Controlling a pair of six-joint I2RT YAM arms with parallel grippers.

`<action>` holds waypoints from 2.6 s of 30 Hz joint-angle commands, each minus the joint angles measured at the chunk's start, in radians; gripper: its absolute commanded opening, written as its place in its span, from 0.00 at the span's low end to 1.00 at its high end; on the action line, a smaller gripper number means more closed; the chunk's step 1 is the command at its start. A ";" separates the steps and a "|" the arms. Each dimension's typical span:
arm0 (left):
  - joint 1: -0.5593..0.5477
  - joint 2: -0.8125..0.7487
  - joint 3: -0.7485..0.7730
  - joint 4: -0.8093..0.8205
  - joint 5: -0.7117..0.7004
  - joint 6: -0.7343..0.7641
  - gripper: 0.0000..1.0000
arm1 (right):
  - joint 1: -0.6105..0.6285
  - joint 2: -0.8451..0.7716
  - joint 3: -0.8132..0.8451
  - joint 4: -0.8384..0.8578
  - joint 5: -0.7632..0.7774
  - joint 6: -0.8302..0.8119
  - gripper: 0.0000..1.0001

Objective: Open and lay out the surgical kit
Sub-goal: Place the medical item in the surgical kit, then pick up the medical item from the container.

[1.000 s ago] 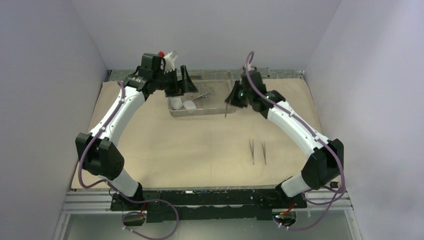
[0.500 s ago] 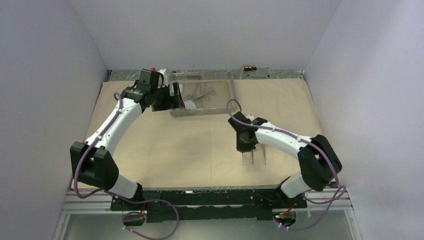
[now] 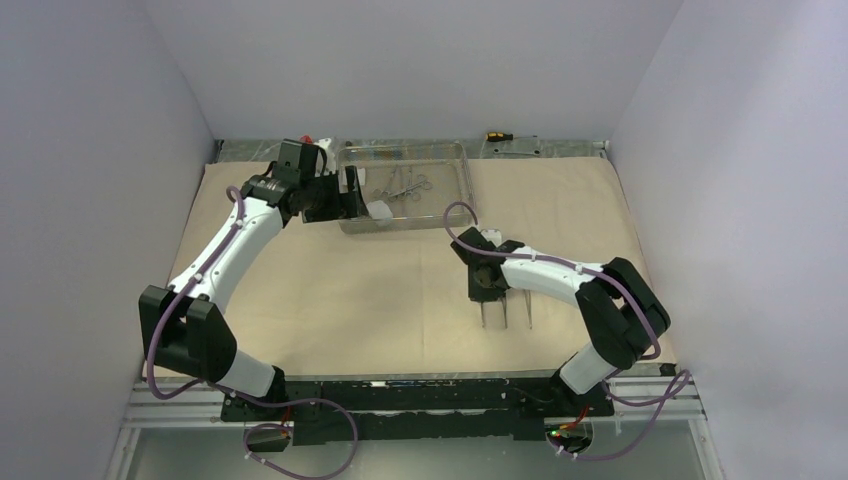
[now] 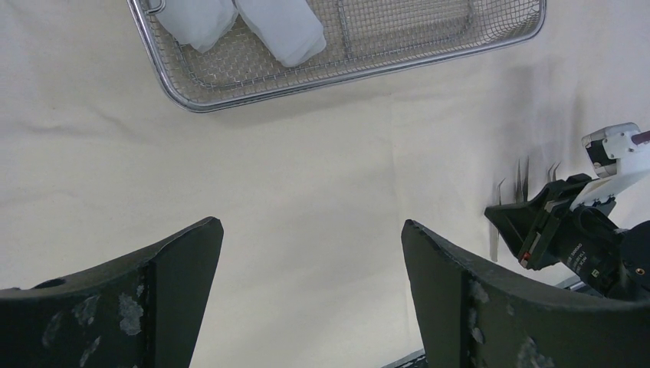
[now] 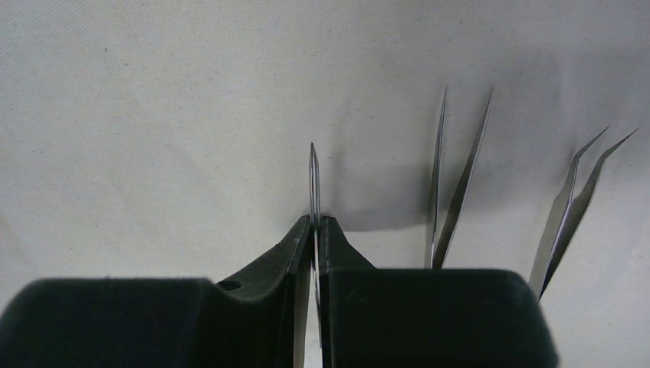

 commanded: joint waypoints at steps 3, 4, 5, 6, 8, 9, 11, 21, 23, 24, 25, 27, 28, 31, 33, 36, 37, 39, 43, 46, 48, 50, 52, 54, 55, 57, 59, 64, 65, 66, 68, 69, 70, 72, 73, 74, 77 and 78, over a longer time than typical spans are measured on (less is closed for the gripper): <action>0.002 -0.028 0.010 0.014 -0.027 0.026 0.92 | 0.001 0.026 -0.027 0.035 0.040 0.002 0.22; 0.002 -0.029 0.011 0.013 -0.028 0.028 0.92 | 0.002 0.028 -0.023 0.026 0.042 0.004 0.24; 0.002 -0.027 0.013 0.012 -0.031 0.029 0.92 | 0.002 0.029 -0.017 0.015 0.042 0.004 0.27; 0.002 -0.026 0.016 0.012 -0.034 0.031 0.92 | 0.002 0.026 -0.012 0.009 0.042 0.005 0.29; 0.002 -0.024 0.020 0.009 -0.039 0.035 0.93 | 0.001 0.016 0.004 -0.003 0.040 0.002 0.33; 0.002 -0.023 0.022 0.007 -0.044 0.036 0.93 | 0.002 0.012 0.018 -0.014 0.040 0.002 0.35; 0.002 -0.021 0.026 0.005 -0.051 0.039 0.93 | 0.002 0.005 0.059 -0.034 0.041 -0.004 0.37; 0.002 -0.003 0.067 -0.010 -0.097 0.070 0.94 | -0.018 -0.031 0.329 -0.122 0.096 -0.046 0.55; 0.002 0.012 0.079 -0.010 -0.101 0.079 0.95 | -0.032 -0.037 0.373 -0.098 0.090 -0.069 0.56; 0.002 0.025 0.091 -0.012 -0.097 0.084 0.95 | -0.039 -0.041 0.389 -0.078 0.084 -0.080 0.56; 0.002 0.039 0.101 -0.014 -0.091 0.086 0.95 | -0.048 -0.046 0.402 -0.056 0.076 -0.089 0.56; 0.002 0.091 0.135 -0.023 -0.077 0.088 0.94 | -0.070 -0.052 0.419 0.010 0.057 -0.106 0.56; 0.002 0.120 0.156 -0.031 -0.074 0.086 0.93 | -0.085 -0.050 0.429 0.034 0.046 -0.114 0.56; 0.002 0.215 0.255 -0.055 -0.056 0.064 0.88 | -0.134 -0.016 0.478 0.058 0.007 -0.116 0.56; 0.000 0.286 0.317 -0.052 -0.013 0.049 0.82 | -0.166 0.011 0.515 0.054 -0.018 -0.114 0.56; -0.019 0.400 0.430 -0.057 0.003 0.043 0.73 | -0.205 0.041 0.551 0.050 -0.046 -0.115 0.56; -0.030 0.437 0.466 -0.057 -0.019 0.045 0.71 | -0.218 0.049 0.560 0.048 -0.053 -0.117 0.55; -0.057 0.512 0.532 -0.068 -0.065 0.044 0.67 | -0.235 0.057 0.564 0.048 -0.060 -0.117 0.55; -0.084 0.641 0.617 -0.063 -0.131 0.032 0.61 | -0.260 0.062 0.562 0.043 -0.068 -0.111 0.54; -0.089 0.736 0.688 -0.088 -0.131 0.041 0.51 | -0.267 0.061 0.558 0.034 -0.070 -0.114 0.54; -0.093 0.782 0.768 -0.162 -0.170 0.034 0.49 | -0.271 0.062 0.552 0.027 -0.070 -0.115 0.54; -0.093 0.804 0.804 -0.245 -0.204 -0.005 0.52 | -0.275 0.063 0.544 0.024 -0.073 -0.115 0.54; -0.093 0.801 0.789 -0.284 -0.250 -0.052 0.53 | -0.282 0.068 0.537 0.025 -0.083 -0.111 0.54; -0.093 0.789 0.749 -0.287 -0.252 -0.100 0.51 | -0.289 0.081 0.539 0.022 -0.094 -0.108 0.54; -0.093 0.785 0.729 -0.285 -0.250 -0.120 0.50 | -0.291 0.089 0.546 0.017 -0.098 -0.108 0.53; -0.093 0.784 0.704 -0.288 -0.258 -0.170 0.49 | -0.295 0.103 0.554 0.011 -0.104 -0.110 0.53; -0.093 0.788 0.694 -0.286 -0.266 -0.203 0.50 | -0.297 0.112 0.560 0.004 -0.111 -0.114 0.53; -0.093 0.817 0.685 -0.239 -0.267 -0.227 0.51 | -0.304 0.115 0.558 -0.004 -0.128 -0.124 0.52; -0.093 0.825 0.687 -0.227 -0.272 -0.232 0.51 | -0.306 0.113 0.558 -0.007 -0.128 -0.127 0.52; -0.093 0.834 0.691 -0.221 -0.274 -0.238 0.50 | -0.308 0.111 0.557 -0.010 -0.127 -0.129 0.52; -0.093 0.849 0.696 -0.210 -0.283 -0.251 0.49 | -0.311 0.103 0.551 -0.013 -0.128 -0.132 0.52; -0.093 0.855 0.698 -0.209 -0.288 -0.257 0.48 | -0.313 0.100 0.547 -0.012 -0.128 -0.133 0.52; -0.093 0.861 0.699 -0.214 -0.289 -0.263 0.46 | -0.315 0.096 0.544 -0.012 -0.128 -0.134 0.52; -0.093 0.867 0.695 -0.222 -0.299 -0.273 0.44 | -0.320 0.091 0.539 -0.010 -0.129 -0.135 0.52; -0.093 0.866 0.685 -0.216 -0.300 -0.277 0.44 | -0.322 0.090 0.537 -0.010 -0.129 -0.135 0.52; -0.093 0.864 0.674 -0.210 -0.304 -0.279 0.44 | -0.325 0.090 0.537 -0.010 -0.130 -0.135 0.52; -0.093 0.875 0.674 -0.210 -0.305 -0.278 0.43 | -0.333 0.091 0.539 -0.010 -0.135 -0.135 0.51; -0.093 0.884 0.684 -0.217 -0.306 -0.276 0.43 | -0.335 0.090 0.538 -0.010 -0.138 -0.135 0.51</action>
